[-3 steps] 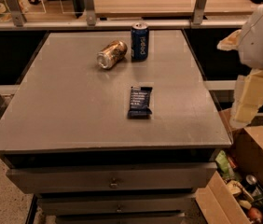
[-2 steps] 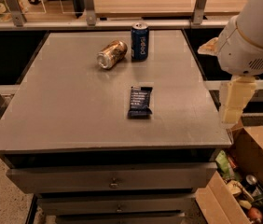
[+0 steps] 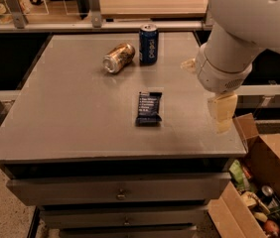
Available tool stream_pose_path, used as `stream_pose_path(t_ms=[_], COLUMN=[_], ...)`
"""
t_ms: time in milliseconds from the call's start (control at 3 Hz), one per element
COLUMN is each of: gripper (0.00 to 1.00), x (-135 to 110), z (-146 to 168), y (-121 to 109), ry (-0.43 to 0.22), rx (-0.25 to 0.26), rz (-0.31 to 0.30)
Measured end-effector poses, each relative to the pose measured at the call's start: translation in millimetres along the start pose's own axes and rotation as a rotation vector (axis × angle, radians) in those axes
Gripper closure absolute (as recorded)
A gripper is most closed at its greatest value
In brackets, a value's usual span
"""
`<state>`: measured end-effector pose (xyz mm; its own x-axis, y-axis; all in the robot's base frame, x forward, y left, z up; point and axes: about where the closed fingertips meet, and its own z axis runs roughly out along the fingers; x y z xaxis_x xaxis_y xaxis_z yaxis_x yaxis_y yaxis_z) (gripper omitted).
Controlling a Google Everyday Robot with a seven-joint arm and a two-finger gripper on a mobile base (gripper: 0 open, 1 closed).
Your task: Move rxbar blueberry near orange can
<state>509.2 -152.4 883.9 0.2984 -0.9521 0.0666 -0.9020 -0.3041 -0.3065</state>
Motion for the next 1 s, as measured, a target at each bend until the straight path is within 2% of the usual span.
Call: stream_pose_path(t_ms=[333,667,1000], gripper=[0.0,0.0,0.0], x=[0.0,5.4,0.5], z=[0.0,4.4,6.7], y=[0.0,-7.3,-21.6], ry=[0.0,0.06,0.139], rx=[0.0,0.023,0.023], rz=[0.0,-0.023,-0.134])
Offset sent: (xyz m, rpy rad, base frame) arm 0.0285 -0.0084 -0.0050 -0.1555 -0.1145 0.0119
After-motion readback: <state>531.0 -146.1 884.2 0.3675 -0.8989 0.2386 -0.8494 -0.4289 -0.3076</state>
